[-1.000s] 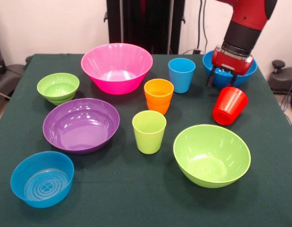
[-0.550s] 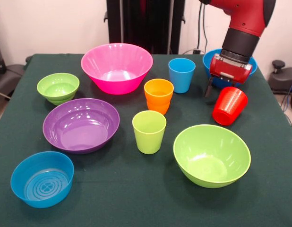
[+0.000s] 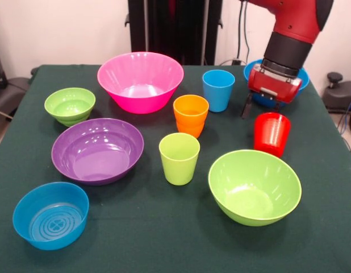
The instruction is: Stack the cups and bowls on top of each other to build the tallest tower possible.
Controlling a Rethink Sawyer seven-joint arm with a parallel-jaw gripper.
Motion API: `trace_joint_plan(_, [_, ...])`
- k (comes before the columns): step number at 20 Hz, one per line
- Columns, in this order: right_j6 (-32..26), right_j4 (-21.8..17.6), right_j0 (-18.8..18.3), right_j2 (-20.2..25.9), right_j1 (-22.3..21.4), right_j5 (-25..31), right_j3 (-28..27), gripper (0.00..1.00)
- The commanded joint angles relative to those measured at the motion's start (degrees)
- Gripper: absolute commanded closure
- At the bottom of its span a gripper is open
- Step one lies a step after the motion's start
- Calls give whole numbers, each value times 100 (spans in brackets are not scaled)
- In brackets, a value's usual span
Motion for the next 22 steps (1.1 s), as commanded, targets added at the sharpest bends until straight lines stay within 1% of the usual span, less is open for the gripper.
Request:
trace_joint_plan(1, [-107, -304, -202, 442, -261, 1519, -784, 0])
trace_joint_plan(7, [-5, -464, -145, 332, -164, 1533, -917, 0])
trace_joint_plan(13, [98, -536, -20, 153, -117, 1693, -1069, 0])
trace_joint_plan(18, [120, -604, 33, 97, -113, 1807, -1102, 0])
trace_joint_plan(22, [145, -645, 52, 62, -77, 1757, -1117, 0])
